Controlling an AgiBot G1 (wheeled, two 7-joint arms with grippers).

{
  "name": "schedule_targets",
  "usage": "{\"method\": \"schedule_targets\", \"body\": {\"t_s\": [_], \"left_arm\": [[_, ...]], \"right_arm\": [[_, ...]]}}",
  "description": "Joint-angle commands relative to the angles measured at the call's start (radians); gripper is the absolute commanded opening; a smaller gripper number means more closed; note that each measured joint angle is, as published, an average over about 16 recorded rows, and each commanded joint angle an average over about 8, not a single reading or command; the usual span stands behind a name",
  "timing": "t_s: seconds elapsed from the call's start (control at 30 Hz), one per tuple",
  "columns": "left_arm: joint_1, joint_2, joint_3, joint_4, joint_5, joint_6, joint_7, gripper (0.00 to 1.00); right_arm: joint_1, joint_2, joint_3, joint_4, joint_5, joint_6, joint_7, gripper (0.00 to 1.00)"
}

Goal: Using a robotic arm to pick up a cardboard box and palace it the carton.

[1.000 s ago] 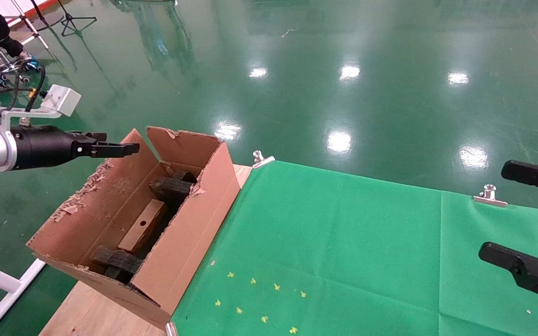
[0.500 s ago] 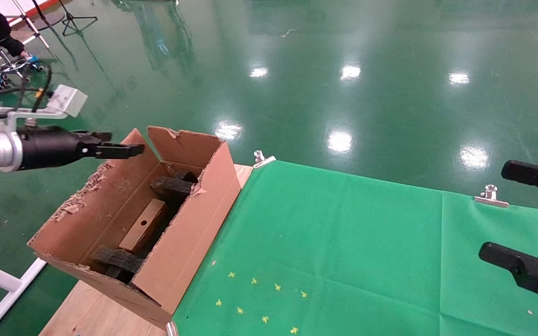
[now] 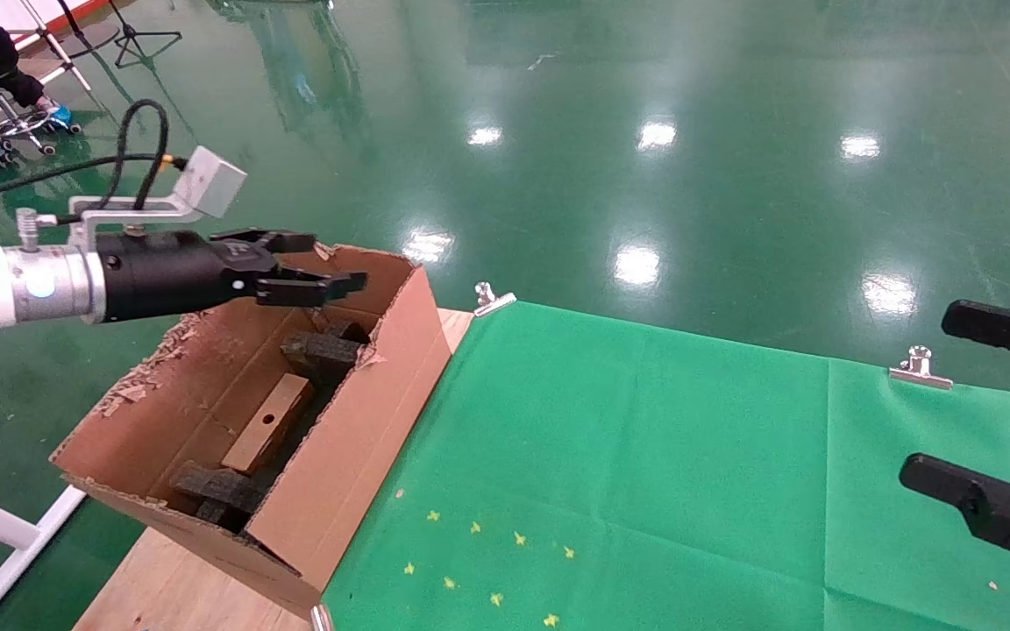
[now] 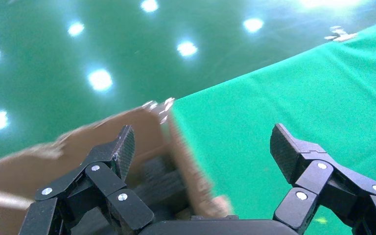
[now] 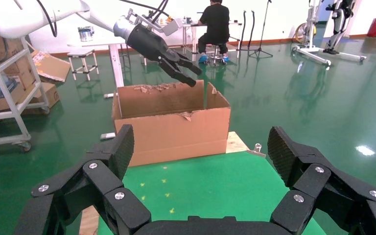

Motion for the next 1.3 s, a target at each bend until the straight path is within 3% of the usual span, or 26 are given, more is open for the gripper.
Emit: {"method": "schedule_targets", "body": {"t_s": [0.03, 1.3], "left_arm": [[0.017, 0.002, -0.006, -0.026, -0.032, 0.013, 0.013, 1.0], [0.324, 0.048, -0.107, -0.511, -0.62, 0.248, 0.252, 1.0]], "right_arm": [[0.0, 0.0, 0.0, 0.0, 0.0, 0.0, 0.0, 1.0], [0.0, 0.0, 0.0, 0.0, 0.0, 0.0, 0.0, 1.0]]}}
